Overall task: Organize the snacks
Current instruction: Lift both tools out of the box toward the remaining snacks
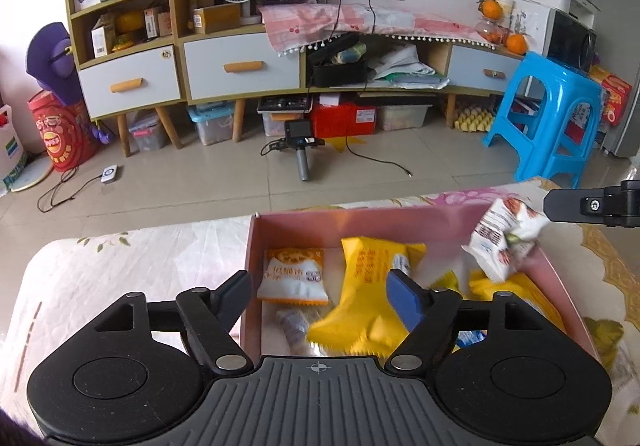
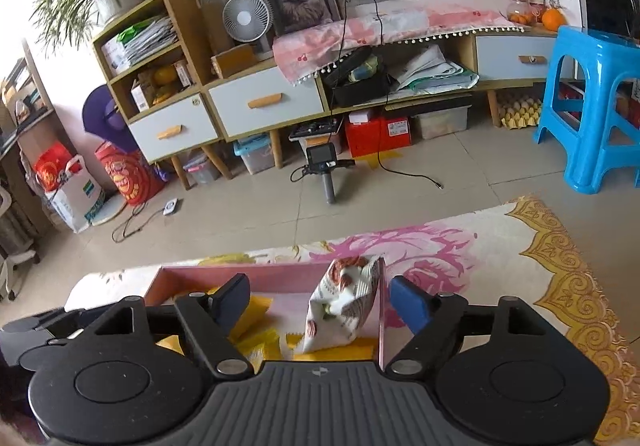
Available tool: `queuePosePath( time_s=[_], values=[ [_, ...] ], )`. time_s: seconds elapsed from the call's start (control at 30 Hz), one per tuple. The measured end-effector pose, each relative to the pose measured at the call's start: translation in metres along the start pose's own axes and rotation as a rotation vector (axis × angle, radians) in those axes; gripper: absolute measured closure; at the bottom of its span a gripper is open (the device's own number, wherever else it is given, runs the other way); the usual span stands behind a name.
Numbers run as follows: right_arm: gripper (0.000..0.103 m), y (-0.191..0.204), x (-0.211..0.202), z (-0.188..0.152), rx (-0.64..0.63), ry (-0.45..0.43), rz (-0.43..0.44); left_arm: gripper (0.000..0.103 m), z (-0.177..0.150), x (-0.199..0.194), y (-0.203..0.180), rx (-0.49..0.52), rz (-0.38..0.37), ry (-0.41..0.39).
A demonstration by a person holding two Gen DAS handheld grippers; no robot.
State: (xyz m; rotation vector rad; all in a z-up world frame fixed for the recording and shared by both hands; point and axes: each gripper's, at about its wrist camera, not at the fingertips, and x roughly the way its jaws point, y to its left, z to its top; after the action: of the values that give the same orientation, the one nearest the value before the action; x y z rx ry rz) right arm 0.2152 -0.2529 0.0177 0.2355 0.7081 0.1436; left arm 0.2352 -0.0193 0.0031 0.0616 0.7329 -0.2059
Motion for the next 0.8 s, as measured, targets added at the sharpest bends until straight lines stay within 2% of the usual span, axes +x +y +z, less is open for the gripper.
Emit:
queuePosePath(
  time_s=[0.27,0.4,0.8],
  values=[
    [0.027,0.010,-0.026,-0.014,-0.049,0.038,-0.003,0.022,-0.017,-0.036,-0.004,0.010,-0.005,0.017],
    [0.023,0.015,-0.039,-0.020,-0.070,0.056,-0.006,0.014,-0.027,-0.053,-0.008,0.023,0.003,0.021],
    [0.014,0.025,-0.074,-0.049,-0.094,0.105,-0.009,0.006,-0.065,-0.095,-0.016,0.075,-0.012,0.056]
  ],
)
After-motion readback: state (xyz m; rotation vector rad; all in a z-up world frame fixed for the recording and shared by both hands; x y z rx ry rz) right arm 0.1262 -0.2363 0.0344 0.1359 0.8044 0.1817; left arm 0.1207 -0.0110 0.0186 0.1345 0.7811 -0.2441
